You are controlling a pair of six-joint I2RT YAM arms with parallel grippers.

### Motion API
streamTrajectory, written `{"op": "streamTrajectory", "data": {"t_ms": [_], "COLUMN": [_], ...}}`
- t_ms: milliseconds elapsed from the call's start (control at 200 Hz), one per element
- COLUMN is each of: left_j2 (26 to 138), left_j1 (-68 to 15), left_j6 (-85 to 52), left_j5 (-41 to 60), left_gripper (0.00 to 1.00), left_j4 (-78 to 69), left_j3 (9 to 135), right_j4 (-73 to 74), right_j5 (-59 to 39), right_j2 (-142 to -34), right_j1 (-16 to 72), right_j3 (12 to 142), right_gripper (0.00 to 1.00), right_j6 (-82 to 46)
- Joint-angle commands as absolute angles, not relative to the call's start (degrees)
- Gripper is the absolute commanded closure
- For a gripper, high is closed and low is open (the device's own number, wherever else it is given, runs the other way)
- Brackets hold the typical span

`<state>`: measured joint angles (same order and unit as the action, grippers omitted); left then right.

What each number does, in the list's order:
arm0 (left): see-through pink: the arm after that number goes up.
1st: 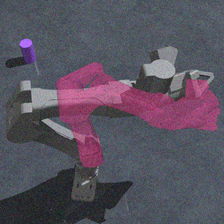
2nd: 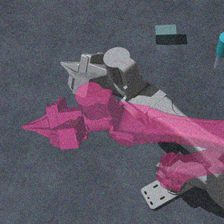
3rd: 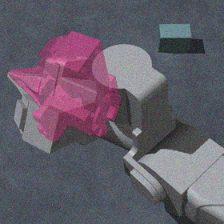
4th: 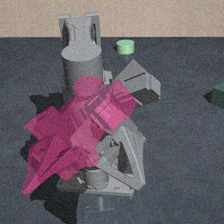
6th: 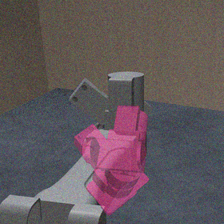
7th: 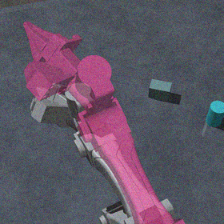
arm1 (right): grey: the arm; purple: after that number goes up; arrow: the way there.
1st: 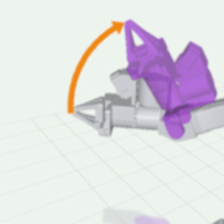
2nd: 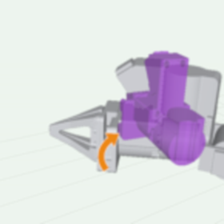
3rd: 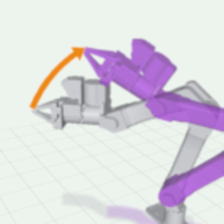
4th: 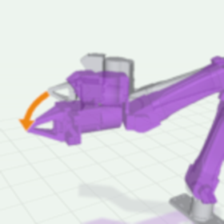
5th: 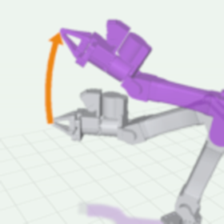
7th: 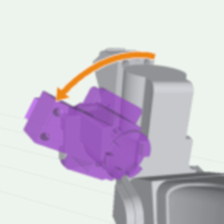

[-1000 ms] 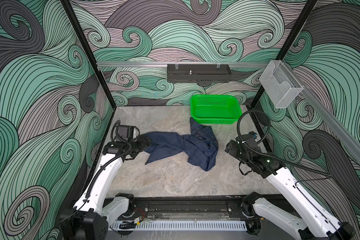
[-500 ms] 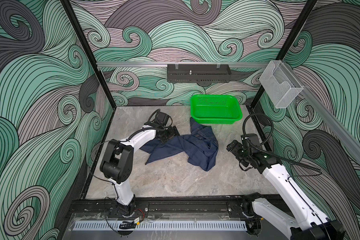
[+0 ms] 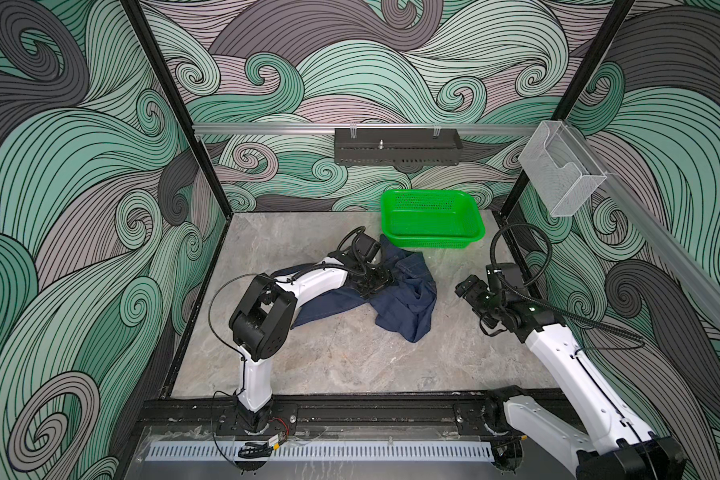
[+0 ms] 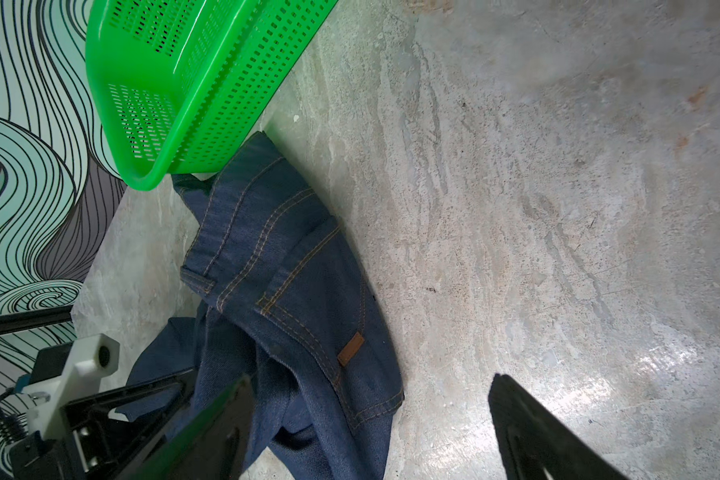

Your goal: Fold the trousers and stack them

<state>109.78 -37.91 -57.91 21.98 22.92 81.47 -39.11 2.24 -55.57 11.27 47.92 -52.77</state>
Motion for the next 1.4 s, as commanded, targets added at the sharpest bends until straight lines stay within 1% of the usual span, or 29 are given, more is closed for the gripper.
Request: {"op": "streamTrajectory", "data": {"t_ms": [0,170,235,300,415,510,635,735,841,931,1061,1221,1391], "left_j2": [109.3,110.2,110.3,110.2,108.5,103.7,94.9,87.0,81.9,78.0,75.5,74.1,72.5], "left_j1": [-37.4,-37.3,-37.3,-36.9,-35.5,-33.4,-30.2,-28.4,-24.9,-21.8,-18.5,-15.8,-13.2], "left_j6": [-58.8,-58.8,-58.1,-57.1,-54.8,-52.5,-47.7,-43.9,-41.5,-39.9,-38.7,-37.6,-36.4], "left_j5": [21.9,22.5,22.7,23.5,23.9,22.5,17.6,10.4,8.2,8.0,8.2,8.2,8.2], "left_gripper": [0.42,0.74,0.85,1.00,1.00,1.00,1.00,1.00,1.00,1.00,1.00,1.00,1.00], "left_j4": [22.4,21.7,21.7,21.9,25.5,28.9,34.2,36.8,41.7,43.6,44.5,44.8,45.1], "left_j3": [84.6,87.3,89.4,92.1,96.6,97.6,96.6,92.6,89.4,85.9,81.6,78.7,77.0], "right_j4": [-37.8,-36.8,-36.7,-36.5,-36.0,-35.3,-33.1,-31.8,-31.4,-31.0,-31.6,-36.8,-42.8], "right_j5": [1.5,1.1,0.7,0.3,-0.5,-1.7,-4.4,-7.0,-8.3,-7.6,-5.7,-3.6,-2.0], "right_j2": [-56.1,-56.6,-56.9,-57.0,-57.7,-59.2,-62.5,-67.0,-71.9,-76.2,-83.4,-95.4,-106.3], "right_j1": [10.9,10.7,10.7,10.7,10.7,10.7,10.8,11.5,13.2,15.6,20.2,25.8,31.0], "right_j3": [47.6,47.0,47.3,47.6,48.0,48.5,49.8,52.7,56.6,60.4,67.1,79.7,91.4], "right_gripper": [0.12,0.14,0.15,0.15,0.15,0.15,0.18,0.19,0.18,0.16,0.13,0.09,0.10], "right_j6": [-52.2,-52.5,-52.4,-52.2,-52.1,-51.5,-50.2,-48.4,-47.1,-46.5,-46.5,-45.7,-45.3]}}
